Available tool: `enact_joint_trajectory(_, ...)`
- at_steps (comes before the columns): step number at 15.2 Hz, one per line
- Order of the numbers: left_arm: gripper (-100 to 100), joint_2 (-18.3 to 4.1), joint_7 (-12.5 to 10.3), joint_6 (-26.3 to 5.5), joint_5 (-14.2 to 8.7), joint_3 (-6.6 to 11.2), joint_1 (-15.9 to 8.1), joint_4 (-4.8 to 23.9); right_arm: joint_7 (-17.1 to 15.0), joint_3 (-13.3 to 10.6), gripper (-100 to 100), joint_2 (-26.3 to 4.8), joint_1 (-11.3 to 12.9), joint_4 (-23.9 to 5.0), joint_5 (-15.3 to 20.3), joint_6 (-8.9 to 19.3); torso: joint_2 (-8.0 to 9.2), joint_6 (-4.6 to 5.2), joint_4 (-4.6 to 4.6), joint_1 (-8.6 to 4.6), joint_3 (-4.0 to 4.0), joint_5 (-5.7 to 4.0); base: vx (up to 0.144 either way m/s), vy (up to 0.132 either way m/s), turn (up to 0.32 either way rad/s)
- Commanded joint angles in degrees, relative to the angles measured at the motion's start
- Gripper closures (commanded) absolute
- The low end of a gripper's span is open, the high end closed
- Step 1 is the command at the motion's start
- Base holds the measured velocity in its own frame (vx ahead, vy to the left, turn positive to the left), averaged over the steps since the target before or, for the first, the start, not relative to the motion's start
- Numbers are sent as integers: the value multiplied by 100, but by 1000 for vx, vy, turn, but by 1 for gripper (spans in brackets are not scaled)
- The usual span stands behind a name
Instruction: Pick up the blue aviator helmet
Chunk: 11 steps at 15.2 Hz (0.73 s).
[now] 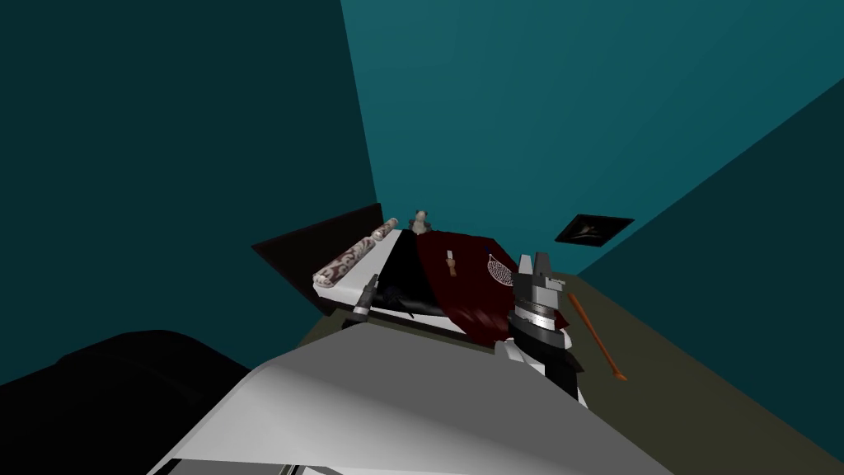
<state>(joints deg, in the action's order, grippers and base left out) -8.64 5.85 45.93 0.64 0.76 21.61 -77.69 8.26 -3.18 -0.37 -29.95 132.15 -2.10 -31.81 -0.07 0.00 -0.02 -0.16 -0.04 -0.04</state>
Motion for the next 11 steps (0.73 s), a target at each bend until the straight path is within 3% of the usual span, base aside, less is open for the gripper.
enact_joint_trajectory(1, -100, -15, -11, 27, 2, 2, 6, 159, 0, 0, 0, 0, 0, 0, 0, 0, 0, 0, 0, 0, 0, 0, 8, -16, 4)
enact_joint_trajectory(11, -100, 2, -2, 325, 113, -16, -222, 1358, 0, 0, 0, 0, 0, 0, 0, 0, -2, 0, 0, 4, -1, 1, 21, -29, -17)
